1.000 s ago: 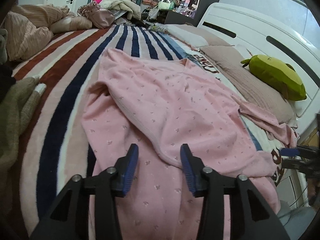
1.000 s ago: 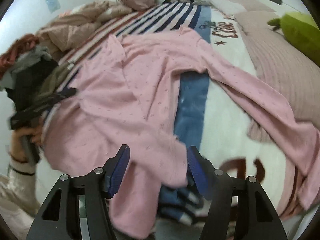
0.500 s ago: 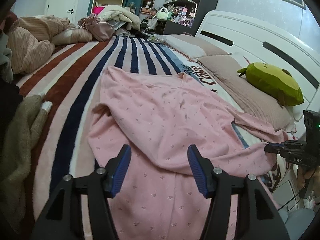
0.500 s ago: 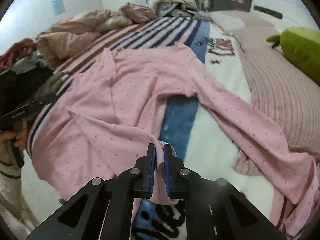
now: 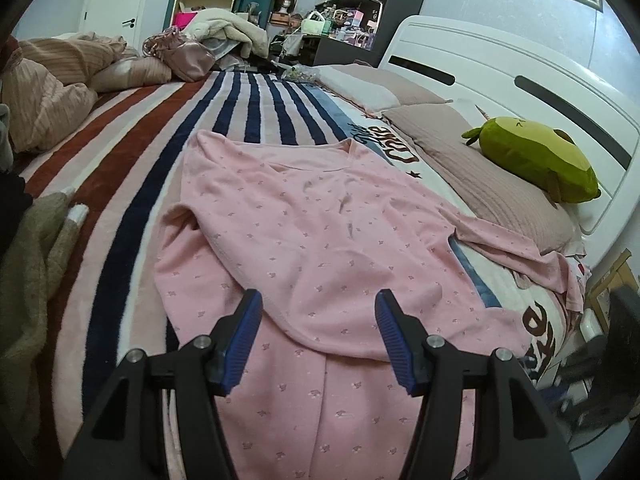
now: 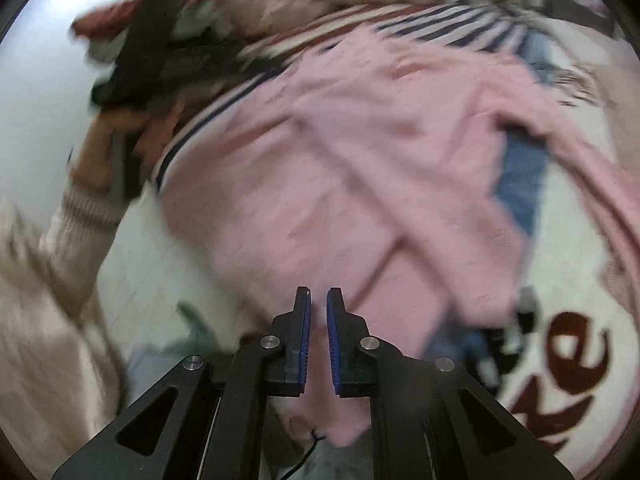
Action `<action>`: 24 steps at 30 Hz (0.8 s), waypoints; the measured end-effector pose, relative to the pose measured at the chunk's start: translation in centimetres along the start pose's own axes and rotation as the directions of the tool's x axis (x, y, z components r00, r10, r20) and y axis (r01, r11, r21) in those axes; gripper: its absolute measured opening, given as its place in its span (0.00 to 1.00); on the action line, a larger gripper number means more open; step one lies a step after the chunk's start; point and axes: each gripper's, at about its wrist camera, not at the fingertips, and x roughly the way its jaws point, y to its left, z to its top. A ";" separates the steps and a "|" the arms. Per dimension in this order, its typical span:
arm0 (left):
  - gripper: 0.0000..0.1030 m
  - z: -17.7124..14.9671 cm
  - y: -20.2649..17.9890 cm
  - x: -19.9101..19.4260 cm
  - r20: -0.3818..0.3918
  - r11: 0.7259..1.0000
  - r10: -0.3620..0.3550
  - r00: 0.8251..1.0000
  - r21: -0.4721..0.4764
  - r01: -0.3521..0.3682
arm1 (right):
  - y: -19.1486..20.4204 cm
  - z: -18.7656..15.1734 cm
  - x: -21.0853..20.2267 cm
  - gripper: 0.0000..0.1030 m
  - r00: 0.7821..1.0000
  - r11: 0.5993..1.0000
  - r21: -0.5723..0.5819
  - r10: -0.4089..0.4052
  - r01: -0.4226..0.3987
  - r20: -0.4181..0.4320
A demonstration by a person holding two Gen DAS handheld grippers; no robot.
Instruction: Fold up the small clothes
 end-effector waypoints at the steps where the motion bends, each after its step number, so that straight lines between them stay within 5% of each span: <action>1: 0.53 0.0 0.0 0.0 -0.001 1.000 0.001 1.000 -0.001 -0.001 | -0.8 0.4 -0.7 0.18 0.999 0.999 0.029 -0.023 0.022 0.031; 5: 0.53 -0.1 -0.4 0.1 -0.007 1.000 -0.012 1.000 0.004 0.012 | -4.0 2.0 -1.9 0.61 0.979 0.978 0.124 -0.179 0.166 0.100; 9: 0.54 -0.1 -0.7 0.1 -0.011 1.000 -0.012 1.000 0.015 0.012 | -6.1 2.6 0.5 0.63 0.977 0.966 0.162 -0.208 0.199 0.037; 10: 0.54 -0.1 -0.7 0.1 -0.011 1.000 -0.010 1.000 0.014 0.010 | -6.4 2.8 1.4 0.54 0.984 0.972 0.160 -0.177 0.171 0.024; 11: 0.54 0.0 -0.7 0.1 -0.011 1.000 -0.008 1.000 0.013 0.008 | -6.3 2.9 1.8 0.33 0.990 0.978 0.154 -0.143 0.139 0.019; 13: 0.54 0.0 -0.6 0.0 -0.010 1.000 0.003 1.000 0.011 -0.003 | -5.7 3.1 2.4 0.08 0.990 0.982 0.129 -0.141 0.138 0.015; 18: 0.54 -0.2 -0.4 -0.4 -0.008 1.000 0.025 1.000 0.003 -0.025 | -3.4 2.6 -0.1 0.05 0.978 0.984 0.053 -0.173 0.168 0.120; 24: 0.54 -0.7 -1.2 -1.3 -0.007 0.999 0.028 1.000 0.018 -0.028 | 0.7 1.5 -1.1 0.04 0.992 0.997 -0.057 -0.042 0.049 0.123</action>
